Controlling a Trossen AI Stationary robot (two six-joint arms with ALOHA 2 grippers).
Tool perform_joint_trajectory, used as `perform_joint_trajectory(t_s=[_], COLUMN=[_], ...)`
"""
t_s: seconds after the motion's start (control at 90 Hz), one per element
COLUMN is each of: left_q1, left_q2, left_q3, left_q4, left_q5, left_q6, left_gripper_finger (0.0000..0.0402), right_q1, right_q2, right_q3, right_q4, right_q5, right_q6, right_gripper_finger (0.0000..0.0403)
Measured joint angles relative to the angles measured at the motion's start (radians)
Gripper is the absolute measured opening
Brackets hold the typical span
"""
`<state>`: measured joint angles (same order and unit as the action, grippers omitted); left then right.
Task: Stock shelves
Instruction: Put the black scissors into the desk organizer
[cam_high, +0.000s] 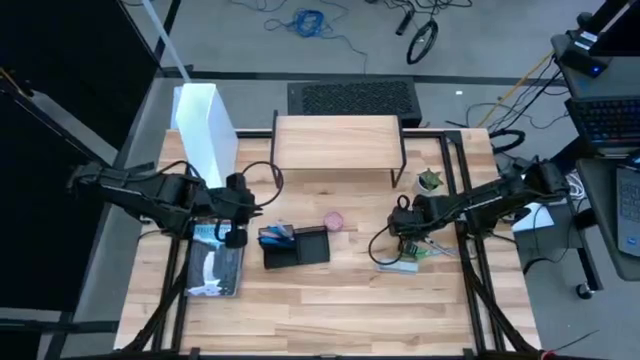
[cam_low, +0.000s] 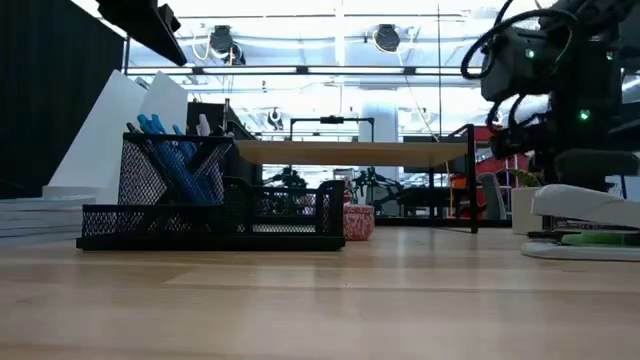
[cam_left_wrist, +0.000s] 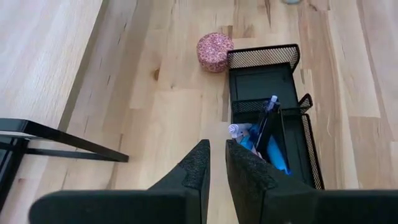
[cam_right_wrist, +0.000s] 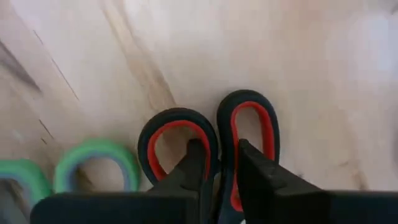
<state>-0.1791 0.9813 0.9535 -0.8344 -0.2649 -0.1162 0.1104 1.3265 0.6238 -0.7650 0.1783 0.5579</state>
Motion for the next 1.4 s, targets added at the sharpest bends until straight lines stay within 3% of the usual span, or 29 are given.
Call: perform_joint_trajectory(t_s=[0.078,0.522,0.633,0.978,1.4], left_q1=[0.0,0.0,0.0,0.0,0.0], left_q2=[0.0,0.0,0.0,0.0,0.0], left_q3=[0.0,0.0,0.0,0.0,0.0], left_q4=[0.007,0.017,0.017,0.018,0.018], left_q5=[0.0,0.0,0.0,0.0,0.0], left_q6=[0.0,0.011,0.011,0.017,0.018], left_gripper_finger=[0.0038,0.0038,0.0038,0.0038,0.0038], right_q1=[0.0,0.0,0.0,-0.017,-0.113], right_q2=[-0.019,-0.052,-0.049,-0.049,-0.016], right_q3=[0.029,0.104,0.103,0.014,-0.065], right_q4=[-0.024,-0.062,-0.065,0.03,0.151], right_q5=[0.004,0.035,0.061,0.055,-0.053], right_q6=[-0.006,-0.039,-0.062,-0.034,-0.1], right_gripper_finger=[0.0001,0.0001,0.0024,0.0147,0.0135])
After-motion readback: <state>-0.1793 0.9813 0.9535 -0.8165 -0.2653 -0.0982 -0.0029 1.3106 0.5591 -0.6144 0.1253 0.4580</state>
